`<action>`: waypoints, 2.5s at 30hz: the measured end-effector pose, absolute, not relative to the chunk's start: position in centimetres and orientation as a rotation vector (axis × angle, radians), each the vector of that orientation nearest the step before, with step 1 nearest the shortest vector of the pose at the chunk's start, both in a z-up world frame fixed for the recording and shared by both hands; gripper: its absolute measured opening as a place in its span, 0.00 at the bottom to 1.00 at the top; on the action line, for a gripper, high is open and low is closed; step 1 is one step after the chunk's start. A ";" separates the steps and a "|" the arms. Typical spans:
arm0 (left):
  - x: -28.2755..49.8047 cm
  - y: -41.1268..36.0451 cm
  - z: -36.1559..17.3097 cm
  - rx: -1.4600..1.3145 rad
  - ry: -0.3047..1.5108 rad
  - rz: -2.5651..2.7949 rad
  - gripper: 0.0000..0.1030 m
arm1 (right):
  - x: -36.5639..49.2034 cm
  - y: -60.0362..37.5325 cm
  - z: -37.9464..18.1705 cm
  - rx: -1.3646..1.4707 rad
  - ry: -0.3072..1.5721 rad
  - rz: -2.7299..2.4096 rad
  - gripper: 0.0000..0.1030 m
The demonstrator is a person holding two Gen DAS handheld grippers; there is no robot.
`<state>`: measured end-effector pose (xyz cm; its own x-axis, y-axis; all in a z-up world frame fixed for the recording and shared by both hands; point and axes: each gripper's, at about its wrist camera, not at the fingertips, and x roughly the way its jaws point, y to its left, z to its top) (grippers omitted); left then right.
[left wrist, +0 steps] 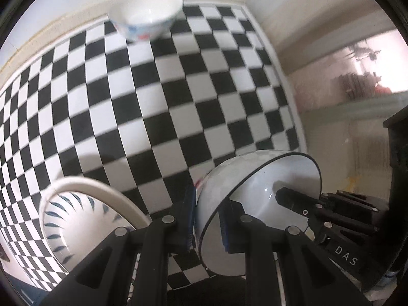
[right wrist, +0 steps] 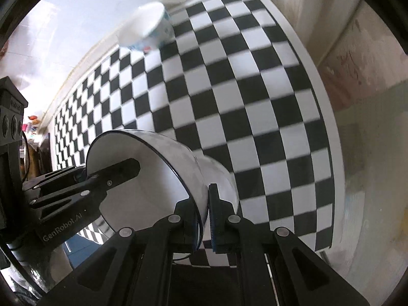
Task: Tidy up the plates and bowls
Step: 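Carry the plain white bowl with both grippers and lower it into the red-flower bowl, then open both grippers and move them to the last white bowl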
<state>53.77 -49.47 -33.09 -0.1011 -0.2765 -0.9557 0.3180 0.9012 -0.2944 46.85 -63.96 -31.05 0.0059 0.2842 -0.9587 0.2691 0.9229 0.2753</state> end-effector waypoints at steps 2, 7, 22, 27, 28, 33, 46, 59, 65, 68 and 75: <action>53.3 -49.9 -34.2 0.060 1.619 -0.491 0.14 | 46.3 -64.0 -32.1 0.444 1.600 0.007 0.08; 52.5 -50.6 -36.0 0.112 1.654 -0.475 0.14 | 45.4 -64.3 -34.2 0.451 1.634 0.002 0.08; 50.9 -52.6 -35.5 0.245 1.606 -0.431 0.14 | 44.8 -63.5 -35.6 0.360 1.714 -0.022 0.10; 51.0 -52.5 -35.9 0.236 1.618 -0.421 0.14 | 45.6 -63.0 -35.3 0.319 1.750 -0.022 0.10; 51.4 -52.5 -36.1 0.228 1.627 -0.420 0.14 | 45.6 -63.0 -35.3 0.320 1.754 -0.021 0.11; 51.5 -52.1 -36.3 0.193 1.642 -0.425 0.14 | 45.8 -63.2 -35.2 0.333 1.756 -0.019 0.14; 51.5 -51.9 -35.7 0.183 1.637 -0.431 0.14 | 44.8 -64.8 -34.3 0.365 1.720 0.013 0.14; 55.4 -47.3 -28.2 0.097 1.449 -0.318 0.20 | 46.9 -67.2 -30.5 0.381 1.656 0.041 0.17; 61.8 -45.1 -26.9 0.018 1.380 -0.237 0.25 | 52.0 -69.1 -28.1 0.459 1.539 0.063 0.54; 65.2 -44.6 -27.3 -0.017 1.382 -0.216 0.25 | 55.4 -69.3 -27.8 0.477 1.508 0.068 0.54; 71.4 -44.7 -29.2 -0.051 1.382 -0.194 0.25 | 63.1 -67.5 -28.9 0.487 1.473 0.074 0.54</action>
